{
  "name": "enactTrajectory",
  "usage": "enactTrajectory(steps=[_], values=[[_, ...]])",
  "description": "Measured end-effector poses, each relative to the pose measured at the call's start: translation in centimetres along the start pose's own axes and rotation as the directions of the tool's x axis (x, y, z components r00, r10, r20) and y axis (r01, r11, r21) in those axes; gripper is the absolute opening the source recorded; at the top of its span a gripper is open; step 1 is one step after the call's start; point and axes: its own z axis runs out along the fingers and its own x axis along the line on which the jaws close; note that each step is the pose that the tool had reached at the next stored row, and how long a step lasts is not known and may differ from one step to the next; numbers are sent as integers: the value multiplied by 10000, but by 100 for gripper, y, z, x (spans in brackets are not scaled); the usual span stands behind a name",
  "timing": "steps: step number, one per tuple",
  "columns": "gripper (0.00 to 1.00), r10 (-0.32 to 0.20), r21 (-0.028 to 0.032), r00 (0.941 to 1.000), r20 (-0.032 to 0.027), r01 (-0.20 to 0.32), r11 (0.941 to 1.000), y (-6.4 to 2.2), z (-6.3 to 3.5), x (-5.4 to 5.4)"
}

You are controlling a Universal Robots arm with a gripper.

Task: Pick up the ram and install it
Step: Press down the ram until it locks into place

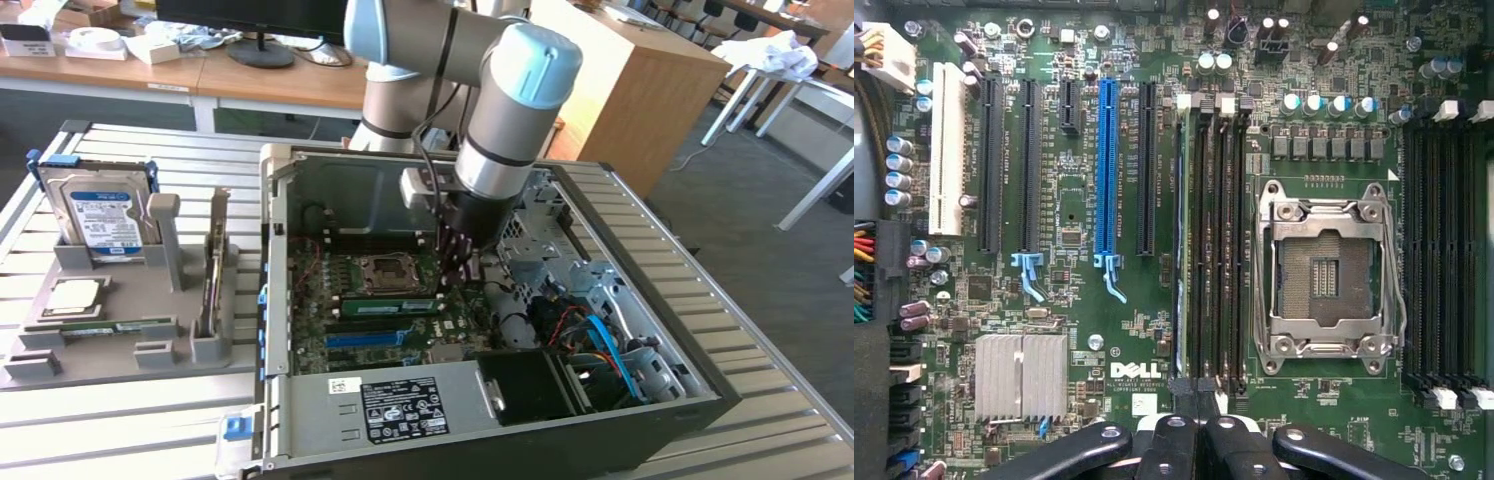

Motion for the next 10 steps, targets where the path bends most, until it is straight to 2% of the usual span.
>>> enactTrajectory(steps=[6,10], values=[[10,-1,0,10000,0,1,10000,2,-2,0],[10,-1,10,10000,0,1,10000,74,0,0]])
